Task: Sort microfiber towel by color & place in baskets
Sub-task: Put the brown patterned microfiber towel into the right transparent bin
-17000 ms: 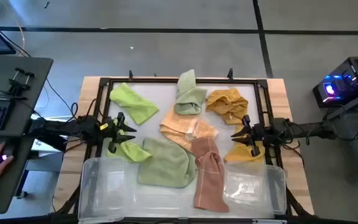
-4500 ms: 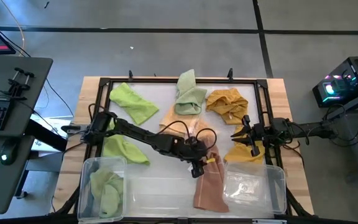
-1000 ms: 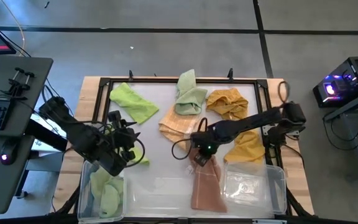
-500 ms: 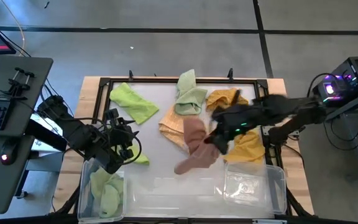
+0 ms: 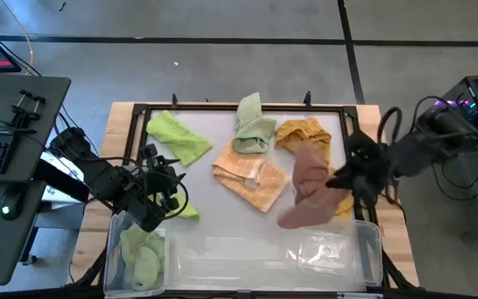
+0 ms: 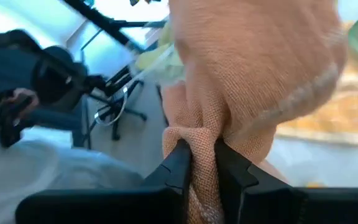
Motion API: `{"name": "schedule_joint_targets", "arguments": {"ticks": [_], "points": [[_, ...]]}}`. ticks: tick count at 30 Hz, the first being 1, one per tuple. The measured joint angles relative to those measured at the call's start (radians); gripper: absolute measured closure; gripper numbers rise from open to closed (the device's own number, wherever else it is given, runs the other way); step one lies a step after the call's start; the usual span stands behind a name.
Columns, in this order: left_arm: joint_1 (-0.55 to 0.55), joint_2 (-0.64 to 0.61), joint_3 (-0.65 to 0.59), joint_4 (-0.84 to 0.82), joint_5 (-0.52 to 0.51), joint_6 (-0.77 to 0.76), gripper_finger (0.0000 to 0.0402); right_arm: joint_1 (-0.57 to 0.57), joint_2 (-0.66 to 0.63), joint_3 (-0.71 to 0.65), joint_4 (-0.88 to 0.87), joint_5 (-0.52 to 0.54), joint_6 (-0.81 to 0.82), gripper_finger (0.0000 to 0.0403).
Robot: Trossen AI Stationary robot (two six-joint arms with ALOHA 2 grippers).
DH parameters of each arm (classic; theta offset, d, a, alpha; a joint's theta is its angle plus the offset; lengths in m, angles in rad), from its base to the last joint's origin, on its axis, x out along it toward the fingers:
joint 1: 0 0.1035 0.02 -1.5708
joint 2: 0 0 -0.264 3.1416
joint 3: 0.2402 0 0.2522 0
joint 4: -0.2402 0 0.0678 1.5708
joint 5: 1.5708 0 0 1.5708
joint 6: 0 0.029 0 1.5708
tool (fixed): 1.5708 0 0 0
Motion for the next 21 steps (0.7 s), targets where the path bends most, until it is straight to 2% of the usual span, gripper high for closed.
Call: {"name": "schedule_joint_targets", "arguments": {"ticks": [5,10,17,21], "points": [[0.01,0.0,0.0,-0.001,-0.046,0.0,0.0218,0.071,-0.001,-0.049,-0.011,-0.021,0.059,0.0369],[0.037,0.0,0.0,-0.001,-0.077,0.0,0.0218,0.122,-0.001,-0.165,-0.009,-0.065,0.125,0.0368],[0.074,0.0,0.0,-0.001,-0.079,0.054,0.0218,0.185,-0.004,-0.333,-0.01,-0.19,0.26,0.0368],[0.08,0.0,0.0,0.0,-0.079,0.07,0.0218,0.227,-0.022,-0.417,-0.01,-0.196,0.351,0.0368]]}}
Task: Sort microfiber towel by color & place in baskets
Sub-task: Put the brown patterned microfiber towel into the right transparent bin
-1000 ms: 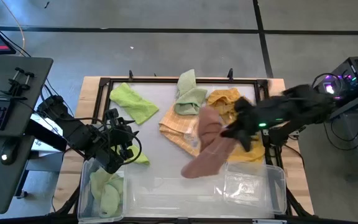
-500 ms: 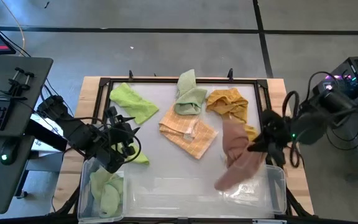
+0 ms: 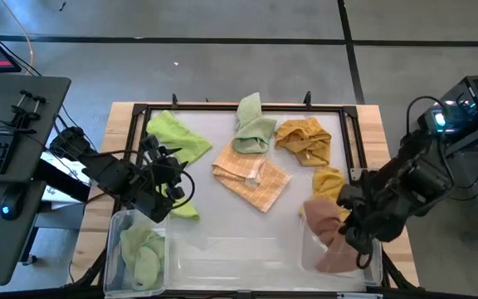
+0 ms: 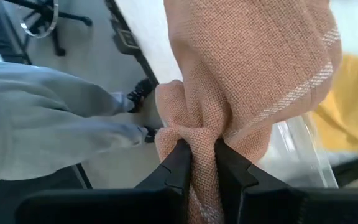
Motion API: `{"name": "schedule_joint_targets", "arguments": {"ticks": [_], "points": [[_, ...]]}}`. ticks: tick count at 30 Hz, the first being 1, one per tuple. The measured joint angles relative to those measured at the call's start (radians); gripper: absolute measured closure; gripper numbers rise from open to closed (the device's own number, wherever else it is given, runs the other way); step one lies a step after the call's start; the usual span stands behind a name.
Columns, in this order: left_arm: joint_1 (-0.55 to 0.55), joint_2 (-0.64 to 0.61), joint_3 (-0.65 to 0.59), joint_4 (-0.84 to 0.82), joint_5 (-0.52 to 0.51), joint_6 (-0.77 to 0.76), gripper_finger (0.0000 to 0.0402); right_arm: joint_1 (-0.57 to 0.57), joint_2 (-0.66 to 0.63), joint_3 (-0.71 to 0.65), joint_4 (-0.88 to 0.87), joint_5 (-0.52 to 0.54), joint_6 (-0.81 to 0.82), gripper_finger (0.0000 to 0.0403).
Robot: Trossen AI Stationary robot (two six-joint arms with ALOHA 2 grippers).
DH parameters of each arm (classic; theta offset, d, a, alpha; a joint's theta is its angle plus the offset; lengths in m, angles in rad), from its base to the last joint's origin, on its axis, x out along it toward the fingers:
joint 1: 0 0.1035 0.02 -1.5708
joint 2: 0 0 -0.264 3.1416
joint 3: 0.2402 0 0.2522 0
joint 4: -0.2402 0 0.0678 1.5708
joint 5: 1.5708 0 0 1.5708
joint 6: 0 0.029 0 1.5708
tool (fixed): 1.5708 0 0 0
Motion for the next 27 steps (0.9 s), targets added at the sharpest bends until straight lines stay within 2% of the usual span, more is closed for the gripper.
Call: {"name": "schedule_joint_targets", "arguments": {"ticks": [8,15,21,27], "points": [[-0.002,0.0,0.0,0.0,0.019,0.002,0.0218,0.055,-0.021,-0.206,-0.001,-0.005,0.112,0.0367],[-0.002,0.0,0.0,-0.001,0.067,0.002,0.0218,0.057,-0.021,-0.365,0.157,-0.136,0.137,0.0362],[-0.002,0.001,0.0,-0.001,0.069,0.01,0.0218,0.057,-0.021,-0.484,0.3,-0.224,0.159,0.0336],[-0.005,0.001,0.0,-0.001,0.07,0.009,0.0218,0.056,-0.021,-0.552,0.325,-0.28,0.209,0.0294]]}}
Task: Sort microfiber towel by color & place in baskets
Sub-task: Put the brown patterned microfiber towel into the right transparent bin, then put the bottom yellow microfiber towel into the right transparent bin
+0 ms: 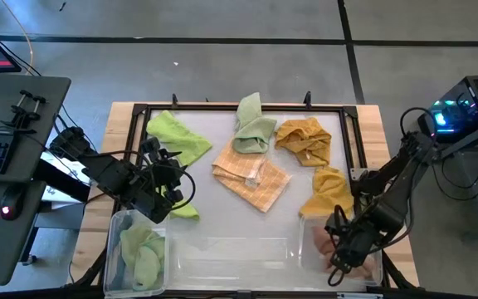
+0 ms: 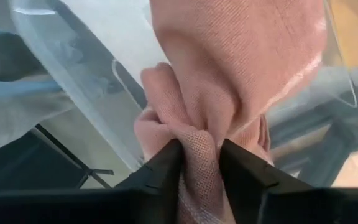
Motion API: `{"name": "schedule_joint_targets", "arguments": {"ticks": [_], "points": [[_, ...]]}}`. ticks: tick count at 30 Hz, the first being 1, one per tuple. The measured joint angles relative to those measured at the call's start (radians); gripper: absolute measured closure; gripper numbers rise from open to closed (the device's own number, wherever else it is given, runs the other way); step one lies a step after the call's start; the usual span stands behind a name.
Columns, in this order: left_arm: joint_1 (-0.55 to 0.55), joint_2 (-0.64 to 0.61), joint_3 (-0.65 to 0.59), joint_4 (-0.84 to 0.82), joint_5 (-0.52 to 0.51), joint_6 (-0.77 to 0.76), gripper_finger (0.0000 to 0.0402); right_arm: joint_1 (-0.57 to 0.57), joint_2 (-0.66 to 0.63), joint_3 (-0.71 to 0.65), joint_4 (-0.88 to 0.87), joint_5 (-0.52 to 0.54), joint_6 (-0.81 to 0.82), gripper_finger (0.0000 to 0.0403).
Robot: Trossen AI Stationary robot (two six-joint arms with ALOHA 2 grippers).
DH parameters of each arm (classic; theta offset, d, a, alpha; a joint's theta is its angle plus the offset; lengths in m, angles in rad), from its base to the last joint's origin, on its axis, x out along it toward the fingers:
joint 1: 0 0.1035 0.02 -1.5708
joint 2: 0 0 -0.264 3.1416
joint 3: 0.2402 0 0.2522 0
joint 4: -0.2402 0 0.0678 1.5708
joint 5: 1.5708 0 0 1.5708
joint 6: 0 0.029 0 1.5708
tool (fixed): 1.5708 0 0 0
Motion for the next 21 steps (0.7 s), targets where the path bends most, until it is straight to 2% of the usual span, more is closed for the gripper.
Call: {"name": "schedule_joint_targets", "arguments": {"ticks": [3,7,12,17,21], "points": [[-0.006,0.0,0.0,0.0,0.0,0.0,0.0218,0.0,0.0,0.005,-0.003,-0.012,0.019,0.0261],[-0.017,0.0,0.0,0.0,0.0,0.0,0.0218,-0.015,0.0,0.044,-0.002,-0.087,0.029,0.0226],[-0.019,0.0,0.0,0.003,0.0,0.0,0.0218,-0.04,0.0,0.117,-0.011,-0.124,0.058,0.0219],[-0.019,0.0,0.0,0.006,0.0,0.0,0.0218,-0.082,0.0,0.201,-0.029,-0.026,0.047,0.0223],[-0.019,0.0,0.0,0.022,0.0,0.0,0.0218,-0.132,0.0,0.261,-0.067,0.152,-0.001,0.0224]]}}
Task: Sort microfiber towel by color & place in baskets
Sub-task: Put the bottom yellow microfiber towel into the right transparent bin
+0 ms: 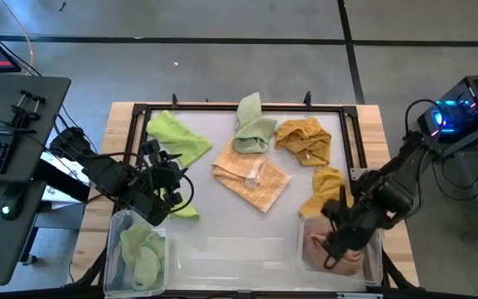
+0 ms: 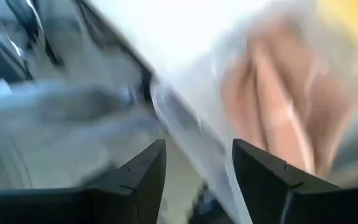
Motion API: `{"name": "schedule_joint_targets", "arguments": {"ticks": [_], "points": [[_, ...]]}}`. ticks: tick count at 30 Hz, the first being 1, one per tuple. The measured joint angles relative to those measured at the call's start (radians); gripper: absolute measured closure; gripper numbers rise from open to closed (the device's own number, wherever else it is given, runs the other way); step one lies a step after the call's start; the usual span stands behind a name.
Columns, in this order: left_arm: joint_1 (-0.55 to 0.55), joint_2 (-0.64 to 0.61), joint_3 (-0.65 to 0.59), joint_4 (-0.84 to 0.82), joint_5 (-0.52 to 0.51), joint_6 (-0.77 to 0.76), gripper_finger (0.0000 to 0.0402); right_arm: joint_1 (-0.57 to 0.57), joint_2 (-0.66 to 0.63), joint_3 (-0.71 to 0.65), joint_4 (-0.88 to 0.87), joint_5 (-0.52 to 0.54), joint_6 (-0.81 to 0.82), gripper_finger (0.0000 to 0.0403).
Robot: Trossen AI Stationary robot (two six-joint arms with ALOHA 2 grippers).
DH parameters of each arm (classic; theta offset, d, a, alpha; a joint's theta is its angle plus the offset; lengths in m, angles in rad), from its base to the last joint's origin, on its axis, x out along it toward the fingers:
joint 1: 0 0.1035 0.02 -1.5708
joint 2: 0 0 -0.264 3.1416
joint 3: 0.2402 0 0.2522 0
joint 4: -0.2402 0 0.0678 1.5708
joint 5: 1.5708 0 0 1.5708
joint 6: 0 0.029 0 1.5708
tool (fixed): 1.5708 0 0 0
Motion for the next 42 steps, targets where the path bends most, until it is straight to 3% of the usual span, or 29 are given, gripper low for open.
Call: {"name": "schedule_joint_targets", "arguments": {"ticks": [5,11,17,23,29,35,42], "points": [[0.0,0.0,0.0,0.013,0.0,0.0,0.0218,-0.103,0.0,0.036,-0.077,0.181,-0.114,0.0224],[0.0,0.0,0.0,0.035,0.0,0.0,0.0218,-0.294,0.0,0.036,-0.268,0.196,-0.233,0.0221],[0.0,-0.001,0.0,0.036,0.025,-0.025,0.0218,-0.467,-0.012,-0.024,-0.256,0.168,-0.429,0.0189],[0.0,-0.001,0.0,0.036,0.08,-0.077,0.0218,-0.569,-0.018,-0.218,-0.253,0.06,-0.539,0.0151],[-0.014,-0.001,0.0,0.036,0.082,-0.097,0.0218,-0.631,-0.017,-0.489,-0.217,-0.026,-0.596,0.0147],[-0.014,-0.001,0.0,0.036,0.076,-0.097,0.0218,-0.687,-0.017,-0.715,-0.047,-0.067,-0.575,0.0148],[-0.01,-0.001,0.0,0.036,0.071,-0.097,0.0218,-0.731,-0.017,-0.872,0.132,-0.078,-0.493,0.0148]]}}
